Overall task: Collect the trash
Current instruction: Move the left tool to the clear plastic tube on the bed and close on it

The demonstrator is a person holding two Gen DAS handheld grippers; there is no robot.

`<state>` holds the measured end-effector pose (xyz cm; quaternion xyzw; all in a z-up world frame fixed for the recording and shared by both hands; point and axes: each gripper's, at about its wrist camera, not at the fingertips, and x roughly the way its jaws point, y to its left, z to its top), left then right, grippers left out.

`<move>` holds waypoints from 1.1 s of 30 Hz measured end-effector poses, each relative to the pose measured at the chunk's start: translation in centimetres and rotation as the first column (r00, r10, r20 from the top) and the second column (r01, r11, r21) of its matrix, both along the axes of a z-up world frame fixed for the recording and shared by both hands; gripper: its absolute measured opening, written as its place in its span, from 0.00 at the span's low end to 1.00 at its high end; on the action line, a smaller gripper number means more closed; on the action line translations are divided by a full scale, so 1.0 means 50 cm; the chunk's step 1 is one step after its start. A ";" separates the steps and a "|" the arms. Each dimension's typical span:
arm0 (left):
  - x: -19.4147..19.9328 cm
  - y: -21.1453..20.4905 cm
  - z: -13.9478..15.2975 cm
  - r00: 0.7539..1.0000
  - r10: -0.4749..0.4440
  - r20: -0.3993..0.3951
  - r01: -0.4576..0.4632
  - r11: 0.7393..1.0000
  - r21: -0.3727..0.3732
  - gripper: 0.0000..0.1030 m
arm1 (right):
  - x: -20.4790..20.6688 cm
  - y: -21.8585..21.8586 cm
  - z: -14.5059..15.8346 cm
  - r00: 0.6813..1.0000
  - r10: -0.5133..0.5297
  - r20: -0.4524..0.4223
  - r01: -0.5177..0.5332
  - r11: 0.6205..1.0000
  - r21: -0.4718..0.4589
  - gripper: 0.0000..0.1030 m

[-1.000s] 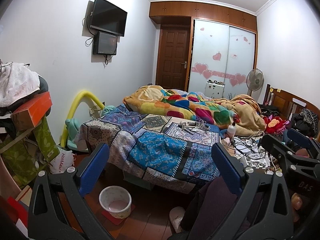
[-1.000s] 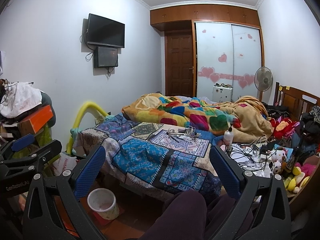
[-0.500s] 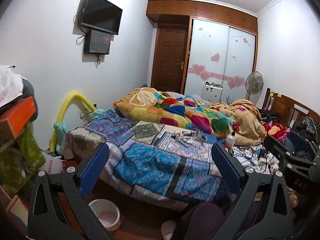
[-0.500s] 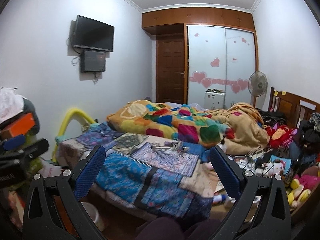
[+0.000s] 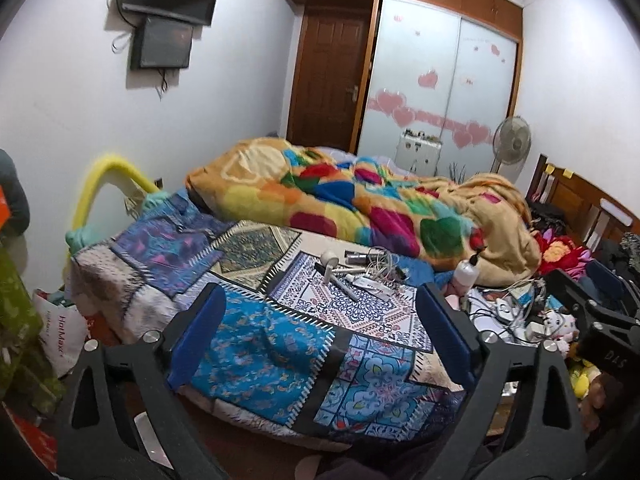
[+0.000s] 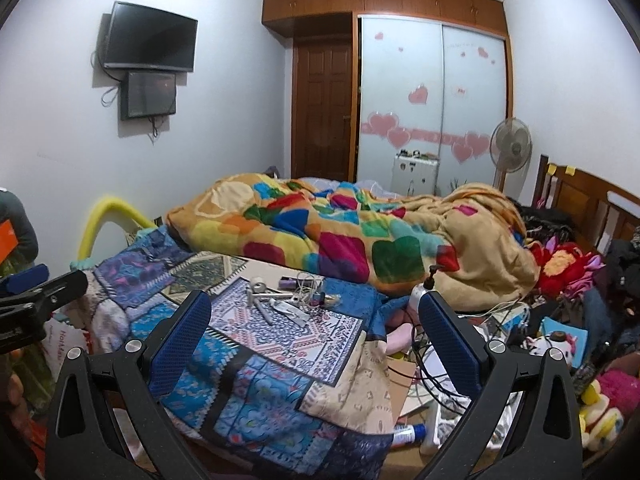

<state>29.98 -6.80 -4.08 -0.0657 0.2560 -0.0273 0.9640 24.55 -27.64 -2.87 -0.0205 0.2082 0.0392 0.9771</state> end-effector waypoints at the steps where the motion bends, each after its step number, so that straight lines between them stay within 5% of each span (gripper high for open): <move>1: 0.024 -0.006 -0.013 1.000 0.004 -0.010 -0.004 1.000 -0.002 0.91 | 0.021 -0.007 -0.008 1.000 0.002 -0.011 -0.002 1.000 0.000 1.00; 19: 0.406 -0.064 -0.243 0.975 -0.048 -0.216 0.048 0.999 -0.007 0.87 | 0.327 -0.066 -0.163 0.981 0.088 -0.173 -0.078 0.995 0.067 0.96; 22: 0.454 -0.061 -0.280 0.974 -0.038 -0.225 0.035 0.999 -0.017 0.87 | 0.372 -0.067 -0.189 0.971 0.119 -0.208 -0.099 0.990 0.105 0.85; 27: 0.527 -0.056 -0.344 0.965 -0.024 -0.261 0.012 0.999 -0.048 0.87 | 0.434 -0.066 -0.232 0.959 0.130 -0.251 -0.089 0.982 0.165 0.81; 33: 0.587 -0.066 -0.391 0.959 -0.034 -0.281 0.029 0.999 -0.020 0.86 | 0.511 -0.067 -0.289 0.931 0.154 -0.330 -0.076 0.968 0.237 0.57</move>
